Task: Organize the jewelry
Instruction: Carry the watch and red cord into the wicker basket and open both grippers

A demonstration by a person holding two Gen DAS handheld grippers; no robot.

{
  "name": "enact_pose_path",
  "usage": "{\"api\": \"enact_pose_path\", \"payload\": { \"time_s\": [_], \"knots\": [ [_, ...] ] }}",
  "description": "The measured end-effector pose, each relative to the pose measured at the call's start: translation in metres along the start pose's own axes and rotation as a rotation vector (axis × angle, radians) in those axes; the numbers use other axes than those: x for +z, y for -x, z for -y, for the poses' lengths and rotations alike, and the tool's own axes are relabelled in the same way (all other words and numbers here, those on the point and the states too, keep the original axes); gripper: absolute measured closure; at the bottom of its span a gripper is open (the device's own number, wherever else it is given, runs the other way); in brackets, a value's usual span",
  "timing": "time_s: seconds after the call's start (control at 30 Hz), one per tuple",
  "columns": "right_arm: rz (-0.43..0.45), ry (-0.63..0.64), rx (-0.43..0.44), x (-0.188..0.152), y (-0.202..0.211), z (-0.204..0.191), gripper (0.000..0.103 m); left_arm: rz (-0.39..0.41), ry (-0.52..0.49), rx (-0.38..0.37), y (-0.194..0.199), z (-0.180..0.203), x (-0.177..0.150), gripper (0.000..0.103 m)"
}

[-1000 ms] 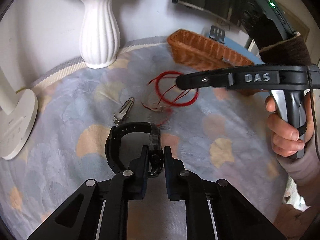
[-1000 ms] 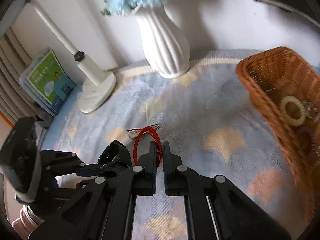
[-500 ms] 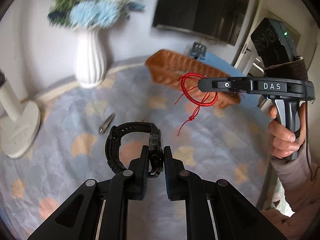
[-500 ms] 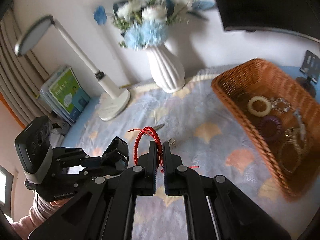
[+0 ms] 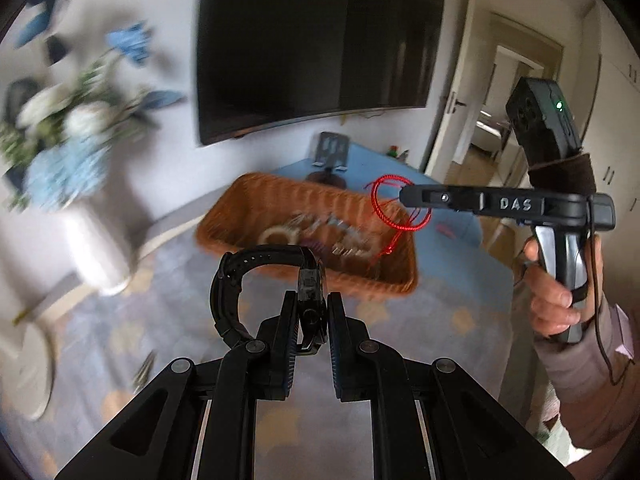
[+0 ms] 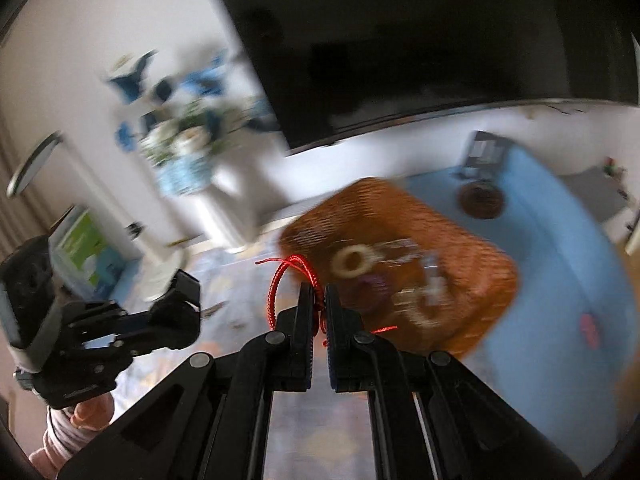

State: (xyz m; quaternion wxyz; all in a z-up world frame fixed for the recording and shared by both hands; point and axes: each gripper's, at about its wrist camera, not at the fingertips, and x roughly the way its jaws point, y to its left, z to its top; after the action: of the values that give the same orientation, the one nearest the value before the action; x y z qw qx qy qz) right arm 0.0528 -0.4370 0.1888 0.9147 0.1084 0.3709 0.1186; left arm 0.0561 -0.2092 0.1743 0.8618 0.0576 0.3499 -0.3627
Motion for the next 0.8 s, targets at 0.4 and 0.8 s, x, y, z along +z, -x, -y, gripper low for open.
{"api": "enact_pose_path", "payload": {
  "time_s": [0.4, 0.8],
  "knots": [
    [-0.045, -0.113, -0.143, 0.013, -0.038, 0.094, 0.096, -0.096, -0.024, -0.084, -0.124, 0.030, 0.058, 0.089],
    [-0.129, -0.129, -0.176, 0.002, -0.097, 0.118, 0.096, -0.183, -0.018, -0.100, -0.179, 0.025, 0.043, 0.089]
  ]
}}
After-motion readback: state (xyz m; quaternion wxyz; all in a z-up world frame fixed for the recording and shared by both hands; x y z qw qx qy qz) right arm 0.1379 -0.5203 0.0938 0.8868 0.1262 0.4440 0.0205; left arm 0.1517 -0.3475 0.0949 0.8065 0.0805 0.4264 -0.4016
